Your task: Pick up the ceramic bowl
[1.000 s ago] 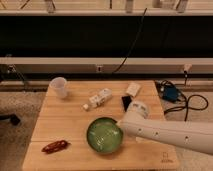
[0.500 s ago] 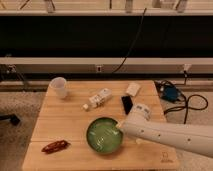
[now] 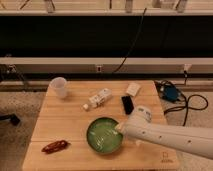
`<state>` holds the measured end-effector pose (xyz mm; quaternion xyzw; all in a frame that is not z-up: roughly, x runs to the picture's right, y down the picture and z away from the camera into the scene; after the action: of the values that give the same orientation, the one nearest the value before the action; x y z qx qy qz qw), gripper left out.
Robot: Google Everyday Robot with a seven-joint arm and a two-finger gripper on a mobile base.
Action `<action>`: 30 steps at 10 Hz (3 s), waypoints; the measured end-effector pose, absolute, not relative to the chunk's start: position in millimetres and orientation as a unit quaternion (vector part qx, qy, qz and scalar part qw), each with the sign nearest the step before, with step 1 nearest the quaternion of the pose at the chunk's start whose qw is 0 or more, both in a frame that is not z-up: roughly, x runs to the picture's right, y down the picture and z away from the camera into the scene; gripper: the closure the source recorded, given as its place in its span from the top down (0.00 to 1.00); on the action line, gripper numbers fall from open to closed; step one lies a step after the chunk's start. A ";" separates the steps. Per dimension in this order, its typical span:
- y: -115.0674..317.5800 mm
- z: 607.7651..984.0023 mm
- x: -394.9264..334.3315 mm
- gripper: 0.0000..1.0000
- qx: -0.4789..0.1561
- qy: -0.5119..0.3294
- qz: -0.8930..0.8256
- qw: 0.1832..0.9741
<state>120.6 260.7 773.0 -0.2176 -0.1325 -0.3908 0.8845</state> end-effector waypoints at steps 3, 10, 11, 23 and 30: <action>265.9 779.2 123.2 0.80 -0.217 -0.141 -0.388 0.884; 271.8 784.9 128.0 0.80 -0.224 -0.164 -0.382 0.881; 272.5 784.9 128.3 0.80 -0.225 -0.168 -0.382 0.880; 279.4 786.3 131.1 0.80 -0.242 -0.200 -0.388 0.867; 283.3 790.8 131.9 0.76 -0.259 -0.213 -0.386 0.859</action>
<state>131.9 283.3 790.8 -0.2588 -0.2126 -0.3863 0.8594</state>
